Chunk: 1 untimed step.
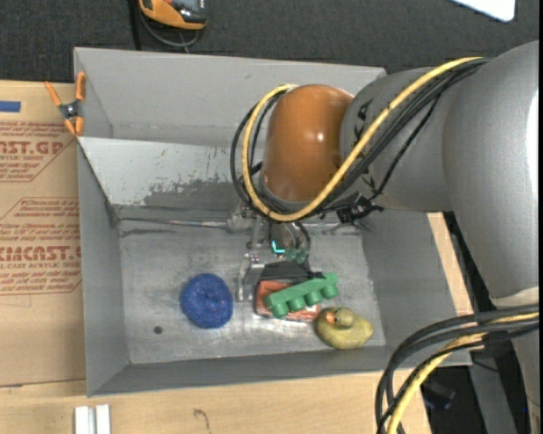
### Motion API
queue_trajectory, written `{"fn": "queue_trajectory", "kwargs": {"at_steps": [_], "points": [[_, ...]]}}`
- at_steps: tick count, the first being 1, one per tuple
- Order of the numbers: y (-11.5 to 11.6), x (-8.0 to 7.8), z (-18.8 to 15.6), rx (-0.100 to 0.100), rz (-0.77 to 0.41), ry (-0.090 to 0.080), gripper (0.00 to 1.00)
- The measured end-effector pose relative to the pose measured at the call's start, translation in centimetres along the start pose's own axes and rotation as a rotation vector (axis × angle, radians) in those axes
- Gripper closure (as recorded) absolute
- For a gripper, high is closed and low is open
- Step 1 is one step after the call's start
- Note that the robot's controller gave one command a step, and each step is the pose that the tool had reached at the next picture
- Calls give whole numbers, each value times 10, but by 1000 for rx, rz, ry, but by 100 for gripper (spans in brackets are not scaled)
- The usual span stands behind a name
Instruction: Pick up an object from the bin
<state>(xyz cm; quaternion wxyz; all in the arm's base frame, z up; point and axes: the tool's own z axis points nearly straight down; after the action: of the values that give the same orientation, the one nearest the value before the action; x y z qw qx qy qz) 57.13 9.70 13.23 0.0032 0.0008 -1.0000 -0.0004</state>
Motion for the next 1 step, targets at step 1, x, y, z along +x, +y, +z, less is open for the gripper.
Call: {"fn": "queue_trajectory", "kwargs": {"at_steps": [1], "points": [[0, -2, -4, -1, 1, -7, 0]]}}
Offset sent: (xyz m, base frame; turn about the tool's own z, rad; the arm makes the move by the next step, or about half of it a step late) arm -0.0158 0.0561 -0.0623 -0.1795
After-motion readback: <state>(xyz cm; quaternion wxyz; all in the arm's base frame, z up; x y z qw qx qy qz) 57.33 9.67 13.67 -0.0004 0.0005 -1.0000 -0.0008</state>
